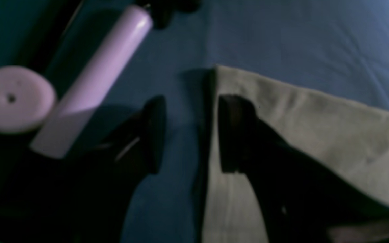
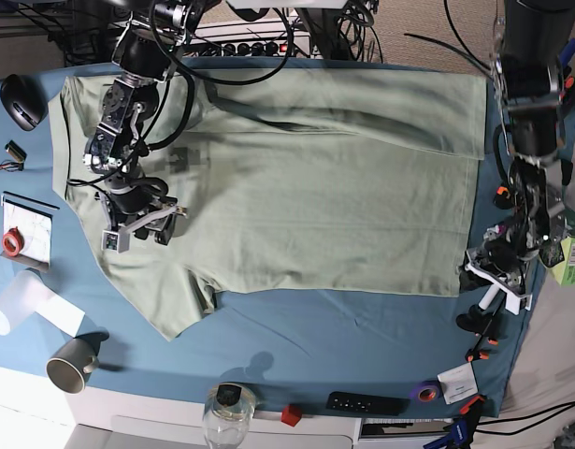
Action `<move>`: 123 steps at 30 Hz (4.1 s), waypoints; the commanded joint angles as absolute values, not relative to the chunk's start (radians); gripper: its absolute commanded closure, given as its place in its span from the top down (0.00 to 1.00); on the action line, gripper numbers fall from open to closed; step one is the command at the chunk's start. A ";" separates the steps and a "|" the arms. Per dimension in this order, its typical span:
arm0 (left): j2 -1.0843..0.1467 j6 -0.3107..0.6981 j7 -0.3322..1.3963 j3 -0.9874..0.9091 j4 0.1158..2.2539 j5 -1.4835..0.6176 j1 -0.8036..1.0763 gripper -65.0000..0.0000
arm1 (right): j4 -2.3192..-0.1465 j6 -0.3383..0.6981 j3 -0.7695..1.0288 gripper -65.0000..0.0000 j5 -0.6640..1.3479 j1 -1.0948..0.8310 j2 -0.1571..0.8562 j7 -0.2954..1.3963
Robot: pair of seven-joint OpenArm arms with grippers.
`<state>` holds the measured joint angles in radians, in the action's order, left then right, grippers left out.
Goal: Fold the T-shirt properly
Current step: 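Release the shoulder edge and move both grippers toward the hem corners, then grasp the hem corners with both grippers, then pull both hem corners over toward the shoulder edge, folding the shirt lengthwise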
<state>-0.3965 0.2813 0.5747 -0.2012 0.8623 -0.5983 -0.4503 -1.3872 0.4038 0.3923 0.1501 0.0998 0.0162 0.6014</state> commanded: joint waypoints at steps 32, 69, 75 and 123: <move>-0.355 0.447 0.514 -0.206 0.625 -0.752 -0.546 0.00 | -1.396 0.410 0.373 0.41 0.155 0.160 0.041 0.557; -0.355 0.527 0.516 -0.206 0.625 -0.756 -0.545 0.00 | -0.653 0.454 0.374 0.41 0.157 0.513 0.308 0.444; -0.355 0.546 0.515 -0.206 0.625 -0.757 -0.540 0.00 | -0.653 0.460 0.374 0.41 0.168 0.512 0.308 0.452; -0.460 0.698 0.737 -0.206 0.705 -1.099 -0.495 0.00 | -1.141 0.698 0.374 0.00 0.538 0.282 0.310 0.686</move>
